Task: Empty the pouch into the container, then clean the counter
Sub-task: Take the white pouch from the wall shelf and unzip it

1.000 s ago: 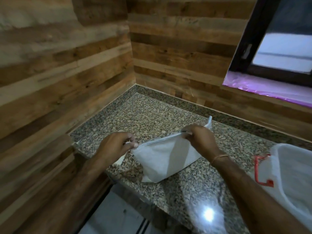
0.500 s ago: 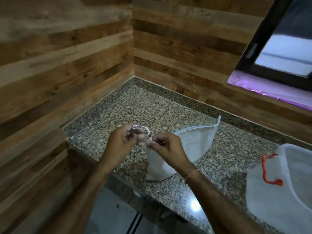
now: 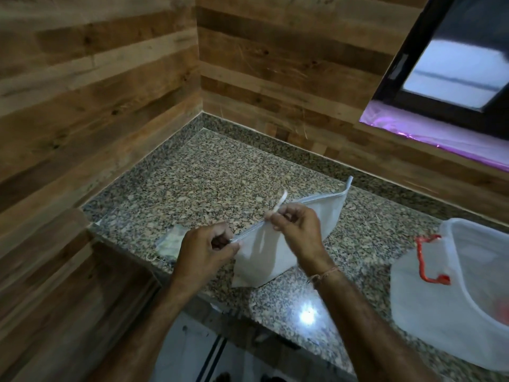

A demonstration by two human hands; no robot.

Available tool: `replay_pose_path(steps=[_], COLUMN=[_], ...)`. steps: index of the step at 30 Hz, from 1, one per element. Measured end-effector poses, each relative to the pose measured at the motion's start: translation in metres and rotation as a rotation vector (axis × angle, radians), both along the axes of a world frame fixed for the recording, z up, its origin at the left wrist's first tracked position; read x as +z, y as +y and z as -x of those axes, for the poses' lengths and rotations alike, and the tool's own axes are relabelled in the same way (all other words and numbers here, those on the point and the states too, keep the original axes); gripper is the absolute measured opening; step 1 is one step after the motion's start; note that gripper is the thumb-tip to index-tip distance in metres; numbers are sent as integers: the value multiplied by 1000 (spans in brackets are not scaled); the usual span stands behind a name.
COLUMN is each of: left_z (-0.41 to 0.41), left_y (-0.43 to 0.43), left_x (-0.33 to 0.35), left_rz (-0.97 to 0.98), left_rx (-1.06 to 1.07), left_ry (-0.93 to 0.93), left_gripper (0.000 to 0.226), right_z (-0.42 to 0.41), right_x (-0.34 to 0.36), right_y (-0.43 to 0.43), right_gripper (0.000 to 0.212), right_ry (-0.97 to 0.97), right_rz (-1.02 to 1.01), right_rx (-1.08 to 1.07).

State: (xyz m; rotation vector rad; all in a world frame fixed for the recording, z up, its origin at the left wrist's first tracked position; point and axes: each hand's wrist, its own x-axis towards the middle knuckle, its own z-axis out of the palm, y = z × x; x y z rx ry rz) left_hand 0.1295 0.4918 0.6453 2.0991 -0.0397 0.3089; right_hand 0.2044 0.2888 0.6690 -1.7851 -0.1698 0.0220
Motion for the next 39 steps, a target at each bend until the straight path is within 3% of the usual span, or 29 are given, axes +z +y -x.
replay_pose_path(steps=[4, 6, 10, 13, 16, 22, 24, 28, 30, 33, 39], left_z=[-9, -23, -70, -104, -112, -91, -86, -57, -39, -14, 1], left_y=[5, -1, -57, -107, -124, -112, -109, -75, -52, -43, -45], left_x=[9, 21, 48, 54, 51, 41, 39, 30, 23, 18, 10], left_rz=[-55, -201, -522, -742, -837, -772, -752, -687, -532, -275, -229], left_rx=[-130, -169, -200, -186, -152, -109, -71, 51, 82, 138, 315], left_ry=[84, 120, 71, 59, 65, 52, 84, 214, 281, 292, 188], left_gripper=[23, 15, 35, 32, 29, 26, 21, 35, 32, 32, 25], right_z=[-31, -41, -47, -62, -83, -131, -137, -128, -122, -116, -112], right_x=[9, 7, 2, -4, -6, 3, -3, -21, -29, -43, -59], right_y=[-57, -71, -67, -79, -109, -169, -172, -167, -169, -174, -176], right_gripper=[22, 24, 22, 23, 26, 18, 18, 19, 28, 18, 25], right_ry=[0, -15, -34, -105, -62, 65, 82, 132, 162, 177, 79], right_rz=[17, 66, 82, 144, 150, -152, -188, -281, -301, -270, -268], right_rx=[-211, -234, -189, -197, -304, -555, -509, -335, -243, -147, -263])
